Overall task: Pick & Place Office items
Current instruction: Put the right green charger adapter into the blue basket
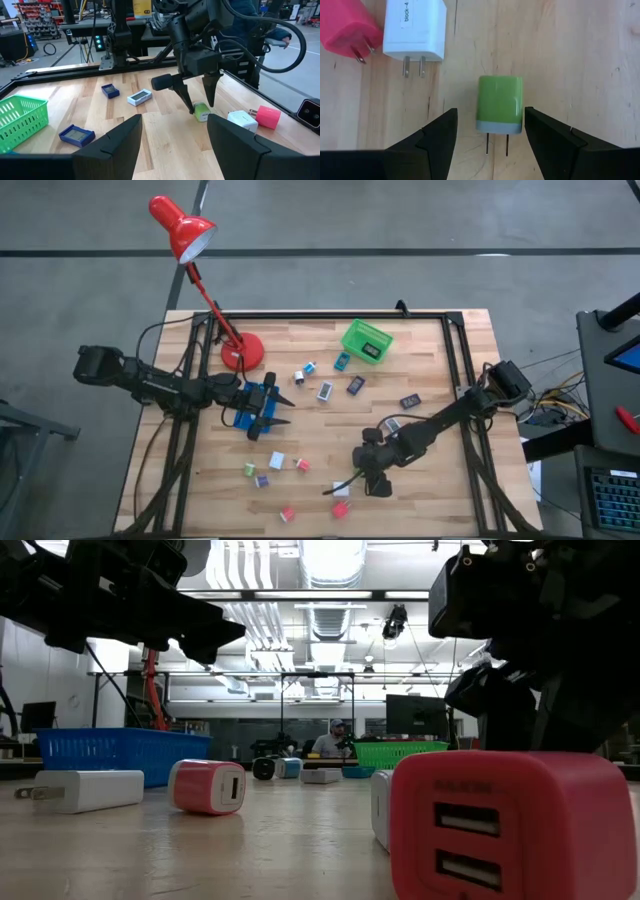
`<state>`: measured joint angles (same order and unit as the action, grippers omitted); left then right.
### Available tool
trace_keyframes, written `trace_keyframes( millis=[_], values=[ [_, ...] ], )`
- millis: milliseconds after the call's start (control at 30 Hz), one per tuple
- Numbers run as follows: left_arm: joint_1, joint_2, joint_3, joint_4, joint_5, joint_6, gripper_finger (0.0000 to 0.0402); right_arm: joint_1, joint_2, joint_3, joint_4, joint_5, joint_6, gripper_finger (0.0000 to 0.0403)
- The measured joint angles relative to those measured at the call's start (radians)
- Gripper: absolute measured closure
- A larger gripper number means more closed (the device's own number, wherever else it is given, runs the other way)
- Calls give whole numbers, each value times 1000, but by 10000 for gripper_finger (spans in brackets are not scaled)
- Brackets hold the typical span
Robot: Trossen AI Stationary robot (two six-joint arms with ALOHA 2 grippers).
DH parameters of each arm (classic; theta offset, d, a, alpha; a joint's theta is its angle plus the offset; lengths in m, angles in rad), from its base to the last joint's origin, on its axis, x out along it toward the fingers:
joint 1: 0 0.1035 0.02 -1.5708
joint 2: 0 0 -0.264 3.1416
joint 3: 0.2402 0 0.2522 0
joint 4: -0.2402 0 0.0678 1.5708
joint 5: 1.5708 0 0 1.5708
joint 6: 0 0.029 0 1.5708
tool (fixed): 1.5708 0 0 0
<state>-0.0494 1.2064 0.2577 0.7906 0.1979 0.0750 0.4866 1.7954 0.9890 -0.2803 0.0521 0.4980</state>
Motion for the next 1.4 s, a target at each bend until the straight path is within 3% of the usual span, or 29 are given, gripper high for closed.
trace_keyframes(
  millis=[333, 700, 1400],
  values=[
    [0, 0, 0, 0, 0, 0, 170, 0, 1, 0, 3, 31, 0, 189],
    [0, 0, 0, 0, -1, 0, 170, 0, 2, 0, 7, 53, 0, 287],
    [0, 0, 0, 0, -1, 0, 170, 18, 2, 0, 7, 26, -43, 286]
  ],
)
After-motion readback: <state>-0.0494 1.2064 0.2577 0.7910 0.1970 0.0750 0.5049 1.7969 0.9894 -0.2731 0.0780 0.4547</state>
